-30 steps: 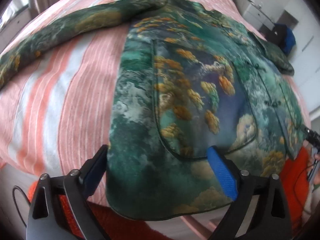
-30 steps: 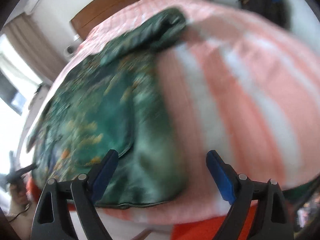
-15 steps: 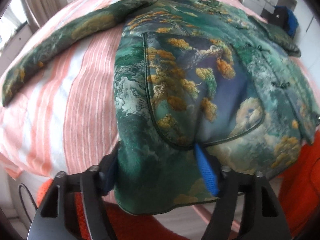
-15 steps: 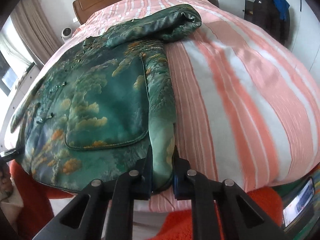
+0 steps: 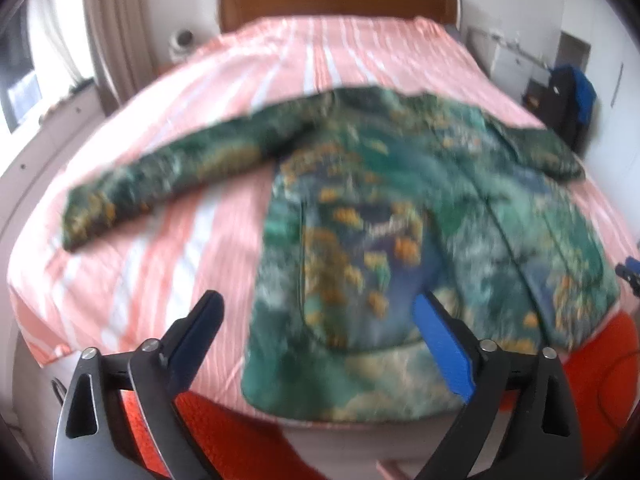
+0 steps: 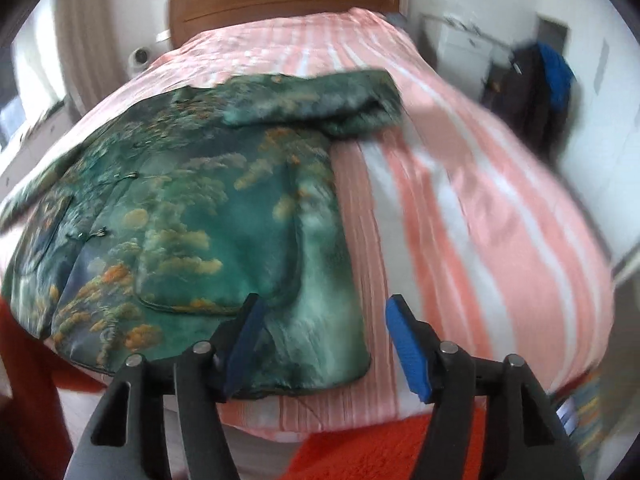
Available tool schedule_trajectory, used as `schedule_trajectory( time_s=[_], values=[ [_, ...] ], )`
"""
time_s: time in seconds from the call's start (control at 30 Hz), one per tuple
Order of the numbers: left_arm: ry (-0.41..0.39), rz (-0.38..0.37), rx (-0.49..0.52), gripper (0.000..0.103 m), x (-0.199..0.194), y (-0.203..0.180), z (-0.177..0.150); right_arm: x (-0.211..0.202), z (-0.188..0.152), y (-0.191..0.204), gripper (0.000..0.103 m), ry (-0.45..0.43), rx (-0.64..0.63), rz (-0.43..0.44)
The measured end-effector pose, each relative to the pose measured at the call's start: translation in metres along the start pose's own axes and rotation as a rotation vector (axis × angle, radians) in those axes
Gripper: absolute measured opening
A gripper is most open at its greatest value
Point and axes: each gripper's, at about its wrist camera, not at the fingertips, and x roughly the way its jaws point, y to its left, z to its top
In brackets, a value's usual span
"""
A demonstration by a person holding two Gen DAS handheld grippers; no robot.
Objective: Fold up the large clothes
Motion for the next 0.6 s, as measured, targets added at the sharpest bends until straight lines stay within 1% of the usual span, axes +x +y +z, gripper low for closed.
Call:
schedule_trajectory(
  time_s=[0.07,0.17,0.23,0.27,0.33,0.37,0.43,0.47,0.5,0.57,0.6],
  values=[
    [-0.029,0.018,-0.015,0.098,-0.002,-0.007,0.002,-0.007,0.015,0.009,0.069,-0.03,-0.089,0.019],
    [-0.033,0.019,-0.045,0.098,0.004,-0.011,0.001,-0.011,0.049,0.019,0.07,-0.102,-0.247,0.014],
    [-0.042,0.019,-0.067,0.098,0.008,-0.015,-0.004,-0.002,0.078,0.02,0.076,-0.156,-0.332,-0.014],
    [-0.048,0.028,-0.074,0.098,0.01,-0.016,-0.007,0.008,0.092,0.021,0.081,-0.164,-0.368,-0.024],
    [-0.045,0.059,-0.075,0.098,0.018,-0.02,-0.016,0.037,0.122,0.03,0.081,-0.155,-0.454,-0.029],
    [-0.04,0.068,-0.068,0.098,0.021,-0.021,-0.02,0.052,0.134,0.037,0.081,-0.146,-0.497,-0.016],
    [-0.021,0.081,-0.049,0.098,0.026,-0.022,-0.028,0.087,0.151,0.058,0.081,-0.112,-0.586,0.015],
    [-0.011,0.09,-0.039,0.098,0.029,-0.022,-0.031,0.105,0.156,0.068,0.081,-0.094,-0.624,0.009],
    [-0.006,0.101,-0.029,0.098,0.032,-0.022,-0.035,0.125,0.16,0.079,0.081,-0.073,-0.663,-0.013],
    [-0.009,0.121,-0.015,0.098,0.034,-0.021,-0.038,0.164,0.17,0.098,0.081,-0.07,-0.718,-0.125],
    [-0.007,0.133,-0.012,0.098,0.035,-0.02,-0.038,0.178,0.173,0.102,0.08,-0.071,-0.727,-0.164]
  ],
)
